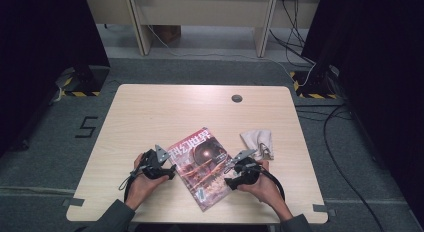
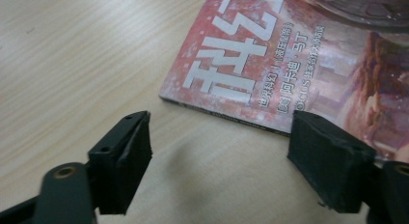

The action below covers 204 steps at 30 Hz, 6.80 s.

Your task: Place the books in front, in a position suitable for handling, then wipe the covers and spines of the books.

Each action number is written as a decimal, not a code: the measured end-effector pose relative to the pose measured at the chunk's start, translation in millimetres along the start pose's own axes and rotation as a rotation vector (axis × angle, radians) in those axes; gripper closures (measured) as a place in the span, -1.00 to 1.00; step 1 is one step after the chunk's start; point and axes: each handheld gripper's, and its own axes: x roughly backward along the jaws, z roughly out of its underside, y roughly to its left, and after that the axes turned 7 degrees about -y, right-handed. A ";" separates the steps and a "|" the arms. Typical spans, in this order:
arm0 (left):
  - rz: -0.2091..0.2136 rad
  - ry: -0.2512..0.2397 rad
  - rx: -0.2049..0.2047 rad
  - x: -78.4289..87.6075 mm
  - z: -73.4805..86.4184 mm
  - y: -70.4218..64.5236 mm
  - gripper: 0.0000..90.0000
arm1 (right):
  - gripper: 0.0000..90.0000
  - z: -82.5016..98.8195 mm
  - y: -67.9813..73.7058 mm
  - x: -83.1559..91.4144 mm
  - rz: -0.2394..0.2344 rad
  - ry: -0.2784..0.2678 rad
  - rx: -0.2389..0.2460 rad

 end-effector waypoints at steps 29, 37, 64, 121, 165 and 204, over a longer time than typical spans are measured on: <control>0.301 0.001 0.159 6.7 -2.5 -34.4 -0.44 | -0.34 6.6 9.4 -4.7 -0.024 -0.079 -0.064; 0.287 -0.010 0.159 -6.3 -9.8 -26.4 -0.42 | -0.35 10.6 19.5 -0.7 -0.041 -0.060 -0.047; 0.295 -0.023 0.149 -8.8 -11.7 -24.1 -0.43 | -0.25 13.4 26.6 6.2 -0.082 -0.071 -0.041; 0.376 -0.063 0.176 62.5 35.7 -38.6 -0.62 | -0.21 0.3 -115.4 25.6 0.309 -0.270 -0.299; 0.313 -0.043 0.157 25.7 18.8 -39.1 -0.60 | 0.73 3.7 -124.5 -4.9 0.271 -0.188 -0.253; 0.373 -0.067 0.090 10.3 -0.2 -73.1 -0.58 | 0.71 -51.3 -46.2 -48.8 0.134 -0.162 -0.021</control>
